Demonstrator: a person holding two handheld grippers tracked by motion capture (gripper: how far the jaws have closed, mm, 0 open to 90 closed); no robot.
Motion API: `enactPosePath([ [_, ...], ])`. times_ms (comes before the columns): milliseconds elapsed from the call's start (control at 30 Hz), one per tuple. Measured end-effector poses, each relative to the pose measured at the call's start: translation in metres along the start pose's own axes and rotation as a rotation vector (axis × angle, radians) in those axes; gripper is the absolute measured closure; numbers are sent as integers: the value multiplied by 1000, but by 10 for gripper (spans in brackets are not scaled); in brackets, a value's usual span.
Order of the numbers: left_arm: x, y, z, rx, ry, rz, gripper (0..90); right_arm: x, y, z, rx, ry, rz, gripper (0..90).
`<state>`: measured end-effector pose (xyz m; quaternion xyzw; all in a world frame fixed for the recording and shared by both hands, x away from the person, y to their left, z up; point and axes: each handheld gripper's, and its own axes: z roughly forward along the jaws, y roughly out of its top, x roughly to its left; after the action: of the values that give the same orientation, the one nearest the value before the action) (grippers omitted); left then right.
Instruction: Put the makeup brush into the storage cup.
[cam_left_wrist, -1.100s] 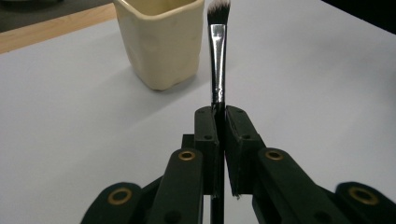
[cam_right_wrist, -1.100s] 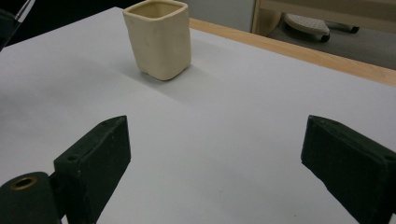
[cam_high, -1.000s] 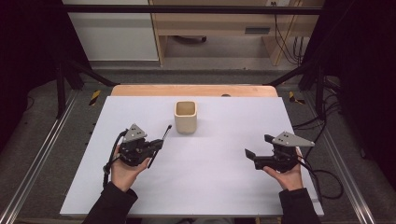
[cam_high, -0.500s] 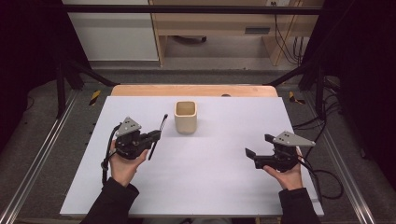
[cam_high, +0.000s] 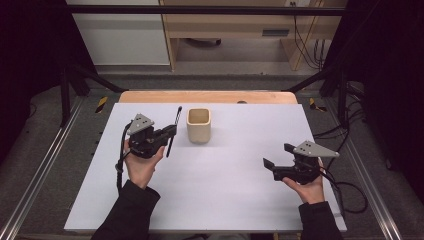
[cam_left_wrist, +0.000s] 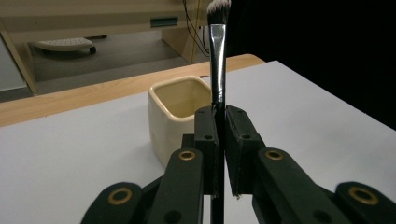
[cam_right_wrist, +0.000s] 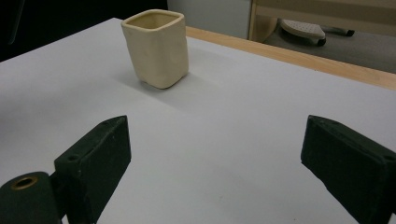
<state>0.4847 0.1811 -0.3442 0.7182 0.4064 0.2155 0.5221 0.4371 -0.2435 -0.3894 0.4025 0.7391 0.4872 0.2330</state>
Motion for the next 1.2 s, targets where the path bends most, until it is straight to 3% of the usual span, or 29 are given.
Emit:
enactPosePath([
  [467,1,19,22,-47,24,-14,841,-1,1,-1,-9,5,11,86],
  [1200,8,46,59,-78,41,-28,840,-3,0,0,-9,10,19,86],
])
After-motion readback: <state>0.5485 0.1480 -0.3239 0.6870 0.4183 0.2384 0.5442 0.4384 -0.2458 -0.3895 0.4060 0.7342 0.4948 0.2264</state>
